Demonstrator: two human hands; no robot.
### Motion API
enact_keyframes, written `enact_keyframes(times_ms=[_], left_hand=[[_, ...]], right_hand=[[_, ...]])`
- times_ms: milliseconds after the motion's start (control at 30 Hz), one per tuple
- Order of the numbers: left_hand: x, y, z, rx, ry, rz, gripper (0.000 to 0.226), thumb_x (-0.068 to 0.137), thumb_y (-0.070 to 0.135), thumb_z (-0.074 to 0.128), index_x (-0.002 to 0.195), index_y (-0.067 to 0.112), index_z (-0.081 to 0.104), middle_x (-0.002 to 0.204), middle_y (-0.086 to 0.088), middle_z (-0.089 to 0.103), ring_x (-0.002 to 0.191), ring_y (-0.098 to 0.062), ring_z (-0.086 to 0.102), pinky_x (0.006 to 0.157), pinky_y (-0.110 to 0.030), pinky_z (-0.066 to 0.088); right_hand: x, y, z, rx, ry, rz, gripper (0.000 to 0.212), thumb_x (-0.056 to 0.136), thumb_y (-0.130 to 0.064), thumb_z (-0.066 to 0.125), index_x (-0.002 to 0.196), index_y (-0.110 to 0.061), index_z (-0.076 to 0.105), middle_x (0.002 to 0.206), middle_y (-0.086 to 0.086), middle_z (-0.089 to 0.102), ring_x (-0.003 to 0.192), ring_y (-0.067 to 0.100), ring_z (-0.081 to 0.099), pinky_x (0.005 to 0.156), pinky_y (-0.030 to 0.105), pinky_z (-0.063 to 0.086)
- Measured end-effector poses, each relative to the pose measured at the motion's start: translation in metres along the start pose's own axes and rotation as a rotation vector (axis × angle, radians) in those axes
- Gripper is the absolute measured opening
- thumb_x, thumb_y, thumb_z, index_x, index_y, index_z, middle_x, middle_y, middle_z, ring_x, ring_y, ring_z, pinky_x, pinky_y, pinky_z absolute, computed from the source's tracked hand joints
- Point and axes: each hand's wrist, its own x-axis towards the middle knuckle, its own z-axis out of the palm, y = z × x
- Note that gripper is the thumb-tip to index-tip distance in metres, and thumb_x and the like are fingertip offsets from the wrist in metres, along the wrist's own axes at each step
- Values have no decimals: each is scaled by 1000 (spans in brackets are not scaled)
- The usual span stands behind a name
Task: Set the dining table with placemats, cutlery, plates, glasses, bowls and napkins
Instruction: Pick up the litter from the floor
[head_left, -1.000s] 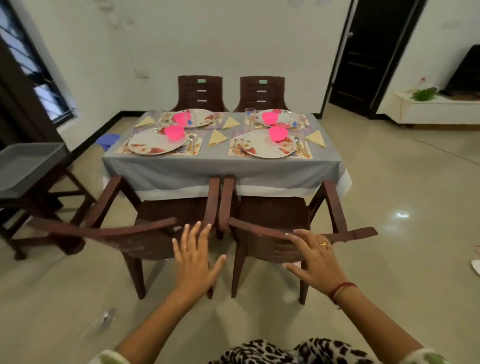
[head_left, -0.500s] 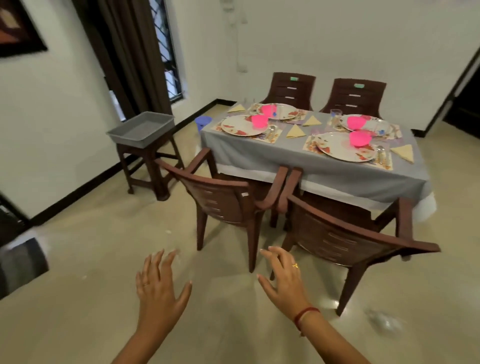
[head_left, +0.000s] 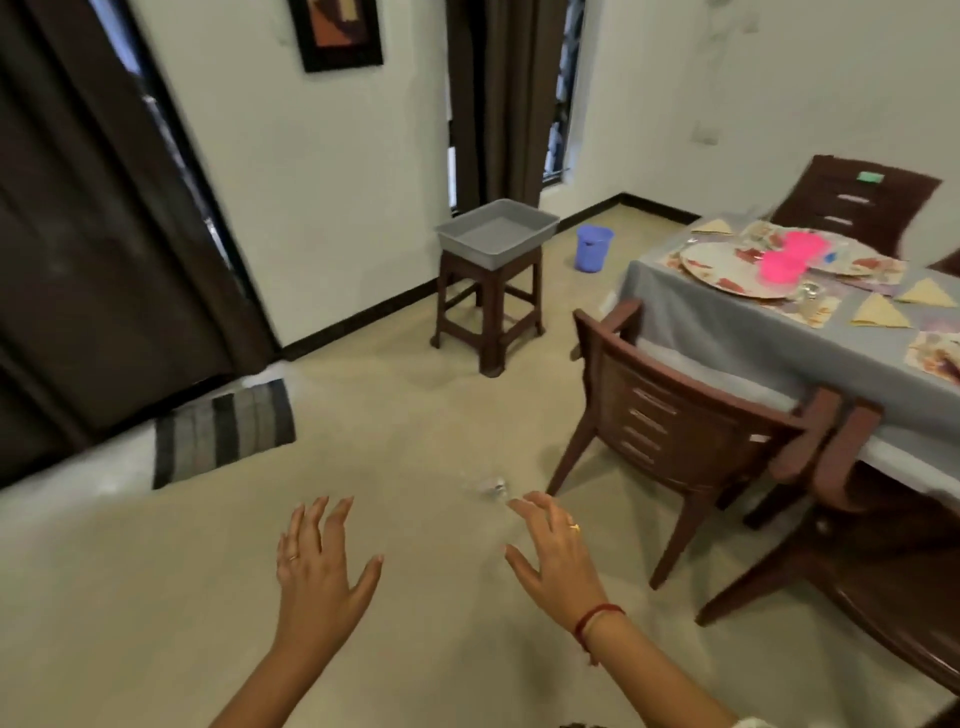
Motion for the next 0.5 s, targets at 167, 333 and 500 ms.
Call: enact_keyframes(times_ms=[167,333,500], left_hand=[[44,-53,-4,0,-80,10,64,81,52,42,134,16,40,138,-19,45,134,-43,32,102,-60,33],[112,-73,35,-9,-170,25,65,81,52,42,135,16,39,139,-17,45,136,-42,31,104,-58,32],[206,-83,99,9,-260,58,67,81,53,42,137,17,39,142,-14,41,140,-39,25,108,-55,27]], right_hand=[[58,-37,50,29,-114,26,46,89,-47,47,131,-32,39,134,2,43,127,25,43,99,41,44],[110,-9,83,-13,-152,121,47,89,-41,54,132,-26,43,133,5,43,124,26,44,98,43,45],[176,53,133,-56,-212,273,48,90,-35,58,135,-22,46,137,5,39,126,24,40,102,39,42]])
